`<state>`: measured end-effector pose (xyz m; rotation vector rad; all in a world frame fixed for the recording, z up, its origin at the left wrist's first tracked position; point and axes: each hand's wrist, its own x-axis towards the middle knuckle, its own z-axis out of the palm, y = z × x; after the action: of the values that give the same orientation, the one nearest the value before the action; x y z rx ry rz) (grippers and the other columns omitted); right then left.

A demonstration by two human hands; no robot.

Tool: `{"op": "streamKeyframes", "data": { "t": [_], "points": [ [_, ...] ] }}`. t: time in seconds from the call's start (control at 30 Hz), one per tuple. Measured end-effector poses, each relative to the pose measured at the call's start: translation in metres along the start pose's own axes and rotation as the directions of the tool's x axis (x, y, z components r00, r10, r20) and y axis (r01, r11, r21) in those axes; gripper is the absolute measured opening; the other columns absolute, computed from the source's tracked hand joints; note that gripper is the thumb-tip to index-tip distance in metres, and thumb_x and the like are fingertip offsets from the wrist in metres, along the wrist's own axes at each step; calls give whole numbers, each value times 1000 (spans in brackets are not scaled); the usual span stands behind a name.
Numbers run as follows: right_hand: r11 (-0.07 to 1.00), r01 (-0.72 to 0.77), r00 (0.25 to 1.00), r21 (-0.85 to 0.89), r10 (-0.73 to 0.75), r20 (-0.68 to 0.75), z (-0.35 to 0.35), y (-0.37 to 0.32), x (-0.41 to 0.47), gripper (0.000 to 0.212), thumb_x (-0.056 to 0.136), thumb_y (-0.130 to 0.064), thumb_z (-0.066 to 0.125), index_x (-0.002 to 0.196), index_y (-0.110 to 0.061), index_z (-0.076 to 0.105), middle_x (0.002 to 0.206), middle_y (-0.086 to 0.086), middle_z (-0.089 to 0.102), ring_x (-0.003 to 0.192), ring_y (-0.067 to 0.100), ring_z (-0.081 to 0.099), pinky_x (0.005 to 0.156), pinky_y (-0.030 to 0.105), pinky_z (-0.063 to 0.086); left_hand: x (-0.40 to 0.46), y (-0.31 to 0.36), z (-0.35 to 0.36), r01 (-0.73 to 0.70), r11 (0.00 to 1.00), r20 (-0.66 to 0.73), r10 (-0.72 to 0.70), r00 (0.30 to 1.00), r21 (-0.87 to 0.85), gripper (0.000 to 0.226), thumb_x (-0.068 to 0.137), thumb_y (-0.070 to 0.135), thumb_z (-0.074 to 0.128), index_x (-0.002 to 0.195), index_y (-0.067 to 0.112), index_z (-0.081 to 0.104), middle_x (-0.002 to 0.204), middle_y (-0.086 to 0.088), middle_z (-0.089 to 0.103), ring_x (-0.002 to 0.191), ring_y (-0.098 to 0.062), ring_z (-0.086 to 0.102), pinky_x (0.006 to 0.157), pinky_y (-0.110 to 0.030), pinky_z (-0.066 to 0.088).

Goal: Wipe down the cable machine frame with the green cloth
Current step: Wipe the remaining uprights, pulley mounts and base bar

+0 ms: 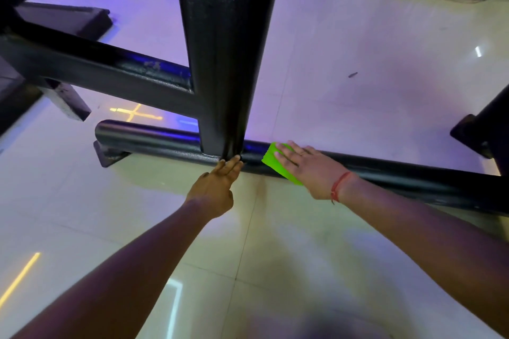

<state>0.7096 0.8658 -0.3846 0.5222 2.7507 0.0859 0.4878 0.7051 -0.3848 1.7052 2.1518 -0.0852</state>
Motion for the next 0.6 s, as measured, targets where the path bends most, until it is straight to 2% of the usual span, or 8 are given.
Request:
{"op": "streamKeyframes", "data": {
  "t": [0.1,0.27,0.37,0.43,0.5,0.6],
  "points": [
    [1000,8,1000,-3,-8,19,-6,0,18,123,78,-31,82,160,-11,-7,169,10,-8,156,29,4,124,38,15,0,1,-2,0,1000,20,1,1000,-22,87,86,4,45,161,32,10,167,20,-3,156,-13,5,118,-34,32],
    [995,-76,992,63,82,-97,-6,-24,55,124,74,-58,77,160,-6,5,166,16,16,151,32,23,124,39,18,-1,0,-4,3,996,36,0,999,-87,88,86,1,46,161,33,12,166,23,-3,155,-10,3,116,-35,35],
    [984,-132,977,121,149,-151,4,-26,46,130,70,-69,74,160,-12,1,168,9,11,154,27,15,124,42,13,0,-1,-5,15,991,37,-10,999,-134,88,85,1,46,160,36,15,164,27,-2,155,-8,4,116,-31,34],
    [990,-81,987,112,95,-129,9,-17,30,139,63,-70,77,160,-14,-6,169,6,-1,155,25,5,125,46,11,2,-1,-7,29,982,47,-20,999,-187,87,85,0,45,159,38,18,163,29,0,154,-7,5,115,-28,32],
    [999,-22,996,46,26,-90,8,-8,20,135,67,-60,77,160,-15,-10,169,5,-7,156,24,2,125,50,10,1,-2,-7,21,981,62,-9,998,-195,90,84,-2,45,159,38,17,163,30,-2,154,-8,4,115,-29,33],
    [998,-14,995,-54,8,-100,-6,-10,36,123,75,-57,75,159,-5,1,167,15,11,152,29,21,124,47,14,1,-7,-6,5,980,88,12,996,-197,95,81,-3,44,160,39,13,162,31,-5,154,-7,2,115,-31,35]
  ]
}}
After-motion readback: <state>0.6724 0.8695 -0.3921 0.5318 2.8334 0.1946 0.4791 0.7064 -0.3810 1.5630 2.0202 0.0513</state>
